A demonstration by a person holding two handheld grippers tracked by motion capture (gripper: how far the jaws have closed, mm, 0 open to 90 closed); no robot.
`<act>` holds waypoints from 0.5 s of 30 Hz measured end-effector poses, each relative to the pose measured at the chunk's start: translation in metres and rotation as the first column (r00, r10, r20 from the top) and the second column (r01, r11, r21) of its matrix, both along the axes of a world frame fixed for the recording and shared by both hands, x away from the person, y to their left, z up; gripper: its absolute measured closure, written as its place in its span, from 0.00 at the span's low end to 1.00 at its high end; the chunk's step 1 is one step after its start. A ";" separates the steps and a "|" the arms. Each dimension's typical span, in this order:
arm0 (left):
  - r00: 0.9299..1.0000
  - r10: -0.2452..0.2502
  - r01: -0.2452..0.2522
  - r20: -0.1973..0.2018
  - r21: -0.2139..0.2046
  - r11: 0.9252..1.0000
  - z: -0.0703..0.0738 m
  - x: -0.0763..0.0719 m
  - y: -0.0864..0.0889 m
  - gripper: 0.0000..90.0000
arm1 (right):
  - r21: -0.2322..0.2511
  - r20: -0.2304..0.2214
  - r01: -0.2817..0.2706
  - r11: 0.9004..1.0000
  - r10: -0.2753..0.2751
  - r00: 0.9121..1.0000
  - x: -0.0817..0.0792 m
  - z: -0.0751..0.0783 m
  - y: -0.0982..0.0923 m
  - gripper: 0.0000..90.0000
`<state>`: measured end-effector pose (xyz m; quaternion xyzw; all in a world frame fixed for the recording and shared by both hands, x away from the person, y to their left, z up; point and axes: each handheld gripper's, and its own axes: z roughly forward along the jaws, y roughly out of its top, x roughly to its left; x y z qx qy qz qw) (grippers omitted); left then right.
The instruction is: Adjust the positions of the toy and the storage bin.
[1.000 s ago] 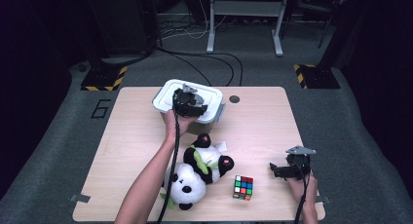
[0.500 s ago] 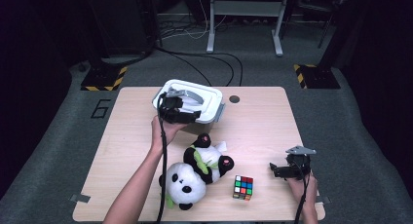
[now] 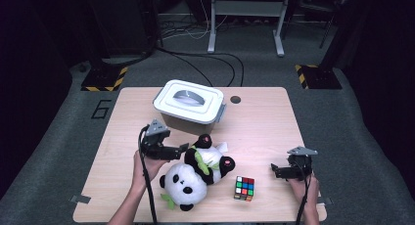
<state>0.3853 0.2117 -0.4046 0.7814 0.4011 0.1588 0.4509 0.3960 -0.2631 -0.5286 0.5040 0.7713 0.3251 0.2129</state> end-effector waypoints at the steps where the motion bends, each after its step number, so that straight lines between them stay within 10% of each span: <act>1: 1.000 -0.004 0.004 -0.007 0.001 1.000 -0.002 -0.006 0.001 0.12 | 0.000 0.000 0.000 1.000 0.000 1.000 0.000 0.000 0.000 0.00; 10: 0.999 -0.034 0.035 -0.022 0.028 0.999 -0.022 -0.055 -0.010 0.12 | 0.000 0.000 0.003 1.000 -0.003 1.000 0.000 0.000 0.000 0.00; 15: 0.998 -0.052 0.055 -0.032 0.108 0.993 -0.036 -0.081 -0.020 0.17 | 0.000 0.000 0.003 1.000 -0.003 1.000 0.000 0.000 0.000 0.00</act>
